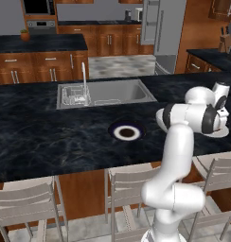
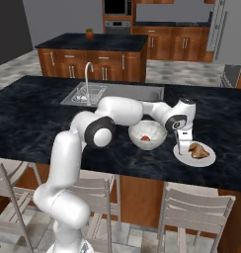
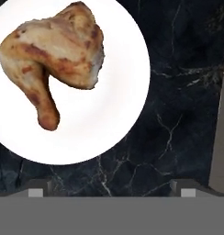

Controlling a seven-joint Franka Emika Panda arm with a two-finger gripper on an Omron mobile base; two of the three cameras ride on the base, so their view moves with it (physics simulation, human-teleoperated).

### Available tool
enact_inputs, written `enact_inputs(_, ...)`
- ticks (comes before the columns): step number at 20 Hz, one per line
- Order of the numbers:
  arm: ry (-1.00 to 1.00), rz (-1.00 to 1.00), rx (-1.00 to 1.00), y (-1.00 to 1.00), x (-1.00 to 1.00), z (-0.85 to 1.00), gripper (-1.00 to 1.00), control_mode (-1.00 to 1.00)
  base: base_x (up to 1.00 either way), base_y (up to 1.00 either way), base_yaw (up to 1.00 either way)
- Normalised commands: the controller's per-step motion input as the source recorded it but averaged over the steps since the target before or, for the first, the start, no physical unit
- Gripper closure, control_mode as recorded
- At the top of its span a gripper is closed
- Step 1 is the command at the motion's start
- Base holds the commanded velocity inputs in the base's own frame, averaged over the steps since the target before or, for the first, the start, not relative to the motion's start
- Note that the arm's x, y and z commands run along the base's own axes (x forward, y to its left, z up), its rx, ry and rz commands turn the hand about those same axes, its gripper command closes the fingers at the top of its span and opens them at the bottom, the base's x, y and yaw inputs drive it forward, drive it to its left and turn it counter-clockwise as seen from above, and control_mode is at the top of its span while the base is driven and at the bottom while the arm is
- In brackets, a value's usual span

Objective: Pick the chicken drumstick and sweet potato from their plates and place them in the bowl. Then put the bowl in the fridge.

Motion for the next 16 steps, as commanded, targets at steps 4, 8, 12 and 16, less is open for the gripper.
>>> enact_inputs(4, 0.05, 0.0, 0.0, -0.22, 0.23, -0.11, -1.0, -1.0, 0.0, 0.0, 0.0)
enact_inputs(8, 0.01, 0.0, 0.0, -0.15, 0.19, -0.08, -1.0, -1.0, 0.0, 0.0, 0.0)
enact_inputs(12, 0.0, 0.0, 0.0, -0.07, 0.23, -0.08, -1.0, -1.0, 0.0, 0.0, 0.0)
enact_inputs(16, 0.02, 0.0, 0.01, -0.09, 0.24, -0.1, -1.0, -1.0, 0.0, 0.0, 0.0)
